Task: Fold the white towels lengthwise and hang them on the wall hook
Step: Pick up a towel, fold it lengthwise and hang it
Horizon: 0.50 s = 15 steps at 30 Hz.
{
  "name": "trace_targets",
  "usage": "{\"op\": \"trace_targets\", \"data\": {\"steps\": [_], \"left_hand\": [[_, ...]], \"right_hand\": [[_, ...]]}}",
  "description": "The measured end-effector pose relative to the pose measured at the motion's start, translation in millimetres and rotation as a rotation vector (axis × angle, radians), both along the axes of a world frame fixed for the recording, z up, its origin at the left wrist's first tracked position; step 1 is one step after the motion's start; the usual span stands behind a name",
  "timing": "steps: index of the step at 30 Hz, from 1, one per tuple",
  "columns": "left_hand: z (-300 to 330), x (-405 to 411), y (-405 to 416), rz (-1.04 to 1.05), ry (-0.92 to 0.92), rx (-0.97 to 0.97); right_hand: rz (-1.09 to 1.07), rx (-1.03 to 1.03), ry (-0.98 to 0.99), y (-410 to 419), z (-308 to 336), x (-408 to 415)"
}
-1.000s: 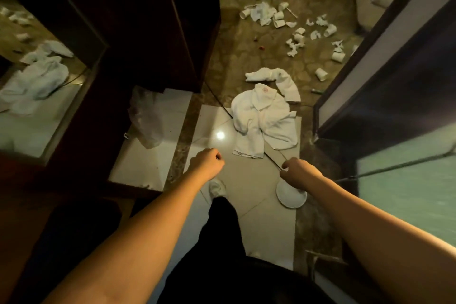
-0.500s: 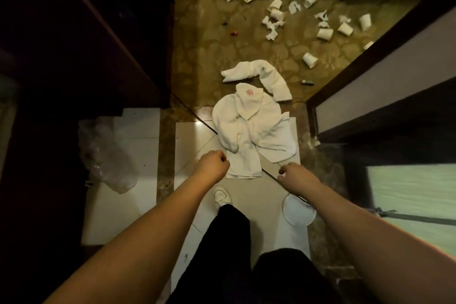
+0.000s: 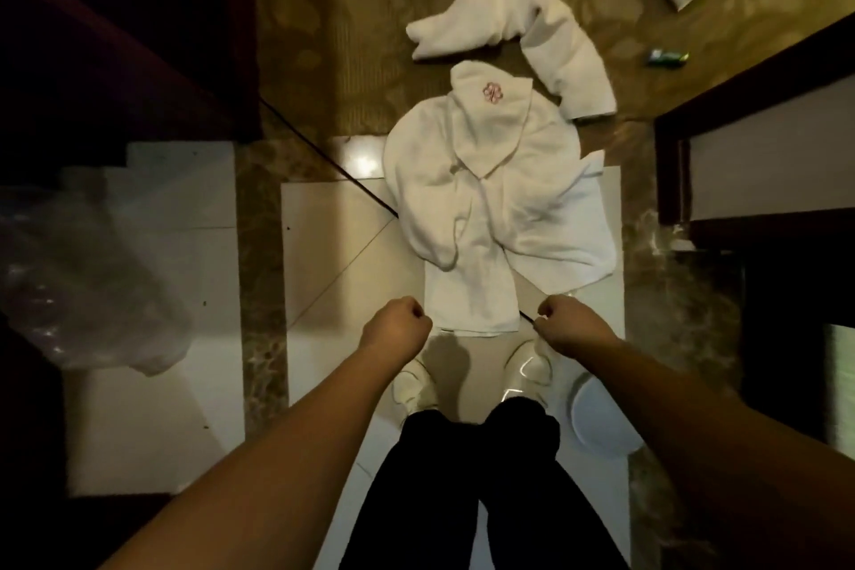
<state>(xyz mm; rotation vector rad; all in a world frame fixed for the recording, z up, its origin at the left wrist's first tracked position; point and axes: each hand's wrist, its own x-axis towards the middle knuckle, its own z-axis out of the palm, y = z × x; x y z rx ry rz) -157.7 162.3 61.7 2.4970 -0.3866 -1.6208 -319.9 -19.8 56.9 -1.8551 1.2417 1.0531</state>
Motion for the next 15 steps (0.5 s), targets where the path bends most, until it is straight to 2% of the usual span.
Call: {"op": "trace_targets", "data": {"steps": [6, 11, 15], "left_hand": [[-150, -26, 2, 0.145, 0.126, 0.081], [-233, -43, -5, 0.288, 0.148, 0.079], [-270, -59, -3, 0.449, 0.102, 0.067]], "right_hand": [[-0.103, 0.104, 0.085, 6, -149, -22], [-0.367, 0.103, 0.005, 10, -229, -30], [-0.522, 0.088, -0.001, 11, -263, -38]]}}
